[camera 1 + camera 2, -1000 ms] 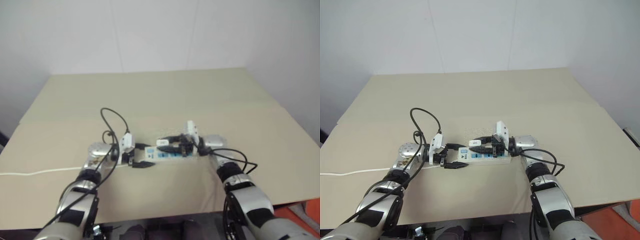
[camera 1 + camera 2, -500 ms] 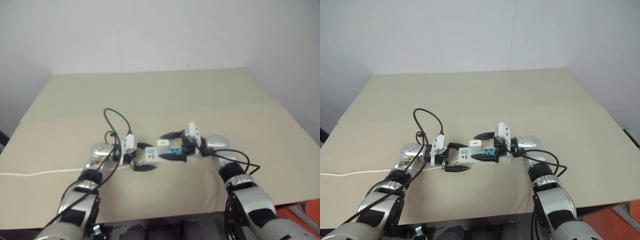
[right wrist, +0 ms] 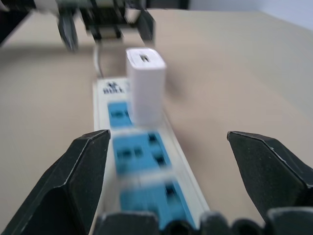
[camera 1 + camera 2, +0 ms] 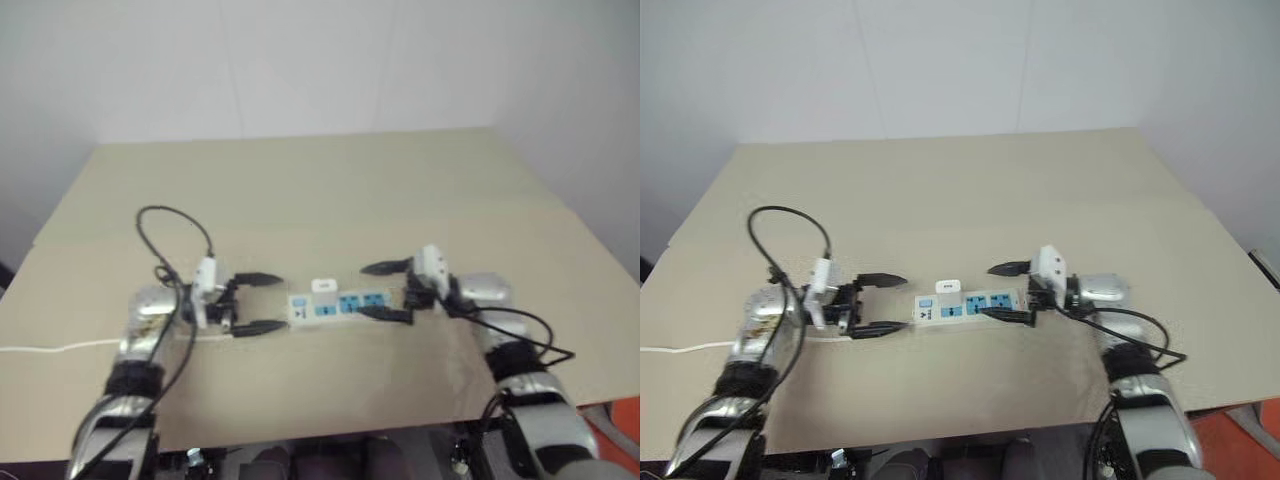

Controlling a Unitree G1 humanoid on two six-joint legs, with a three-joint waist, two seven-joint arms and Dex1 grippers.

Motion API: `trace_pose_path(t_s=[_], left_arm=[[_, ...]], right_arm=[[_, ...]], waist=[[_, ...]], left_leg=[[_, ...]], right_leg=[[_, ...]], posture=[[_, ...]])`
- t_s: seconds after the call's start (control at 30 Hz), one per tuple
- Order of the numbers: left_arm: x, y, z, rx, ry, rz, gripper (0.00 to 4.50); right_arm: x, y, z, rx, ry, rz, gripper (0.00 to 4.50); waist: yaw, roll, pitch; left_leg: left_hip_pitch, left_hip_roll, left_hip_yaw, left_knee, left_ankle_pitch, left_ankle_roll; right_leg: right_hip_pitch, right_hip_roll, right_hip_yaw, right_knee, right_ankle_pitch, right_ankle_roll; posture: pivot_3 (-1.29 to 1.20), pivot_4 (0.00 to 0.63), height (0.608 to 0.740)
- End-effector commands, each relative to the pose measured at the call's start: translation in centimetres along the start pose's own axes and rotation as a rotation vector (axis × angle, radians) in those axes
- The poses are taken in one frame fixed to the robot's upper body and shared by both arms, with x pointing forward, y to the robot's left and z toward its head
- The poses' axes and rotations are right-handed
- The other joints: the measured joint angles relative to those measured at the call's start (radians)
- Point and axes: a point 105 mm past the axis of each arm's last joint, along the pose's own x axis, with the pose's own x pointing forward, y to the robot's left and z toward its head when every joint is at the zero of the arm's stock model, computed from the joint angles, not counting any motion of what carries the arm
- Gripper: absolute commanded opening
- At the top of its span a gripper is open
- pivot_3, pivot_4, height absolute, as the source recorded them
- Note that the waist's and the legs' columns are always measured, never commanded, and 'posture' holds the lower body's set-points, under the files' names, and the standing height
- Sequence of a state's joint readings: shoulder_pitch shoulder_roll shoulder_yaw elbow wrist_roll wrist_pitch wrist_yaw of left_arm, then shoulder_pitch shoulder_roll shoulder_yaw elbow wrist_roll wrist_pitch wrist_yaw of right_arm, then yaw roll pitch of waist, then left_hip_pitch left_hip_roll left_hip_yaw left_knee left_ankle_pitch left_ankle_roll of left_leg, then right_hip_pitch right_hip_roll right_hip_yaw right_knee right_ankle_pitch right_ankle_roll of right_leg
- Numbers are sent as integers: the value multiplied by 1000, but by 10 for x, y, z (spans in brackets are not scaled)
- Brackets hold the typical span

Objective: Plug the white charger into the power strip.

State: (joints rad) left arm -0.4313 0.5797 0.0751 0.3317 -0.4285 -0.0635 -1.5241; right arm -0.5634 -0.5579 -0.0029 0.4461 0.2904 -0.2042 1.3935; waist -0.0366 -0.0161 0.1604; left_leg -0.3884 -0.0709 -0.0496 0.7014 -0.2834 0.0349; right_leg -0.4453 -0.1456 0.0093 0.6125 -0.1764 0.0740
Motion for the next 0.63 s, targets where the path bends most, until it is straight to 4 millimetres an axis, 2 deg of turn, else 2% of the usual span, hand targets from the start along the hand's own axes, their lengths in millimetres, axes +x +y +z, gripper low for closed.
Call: trace_pose_path(t_s=[0.03,0.2,0.27,0.43,0.5,0.63], left_arm=[[-30,-9,8,5,52,52,4482],[-68,-16,-2,-23,159,148,4482],[-79,-17,-5,-25,206,169,4482],[-81,-15,-5,-21,219,184,4482],[-78,-14,-4,-19,213,185,4482],[-74,-13,-3,-22,203,183,4482]], right_arm=[[-55,-4,30,-119,56,-72,4500],[-122,14,31,-107,264,-92,4500],[-141,19,34,-77,329,-100,4500],[-150,27,43,-41,350,-122,4500],[-148,32,43,-39,364,-122,4500],[-151,39,36,-34,426,-121,4500]], waist=[[1,1,1],[12,0,2],[18,1,2],[20,0,4],[22,-1,4],[24,-1,4]], left_leg=[[0,0,0,-1,0,0],[7,1,2,-5,-4,7],[9,1,3,-5,-4,7],[22,6,5,-6,-4,7],[22,7,4,-6,-4,7],[20,6,4,-6,-5,8]], right_leg=[[0,0,0,-1,0,0],[6,0,0,-7,-2,-2],[8,0,0,-6,-3,-4],[23,1,0,-8,-5,-4],[23,2,0,-9,-7,0],[20,3,-1,-10,-4,-5]], posture=[[0,150,740],[0,150,740],[0,150,740],[0,150,740],[0,150,740],[0,150,740]])
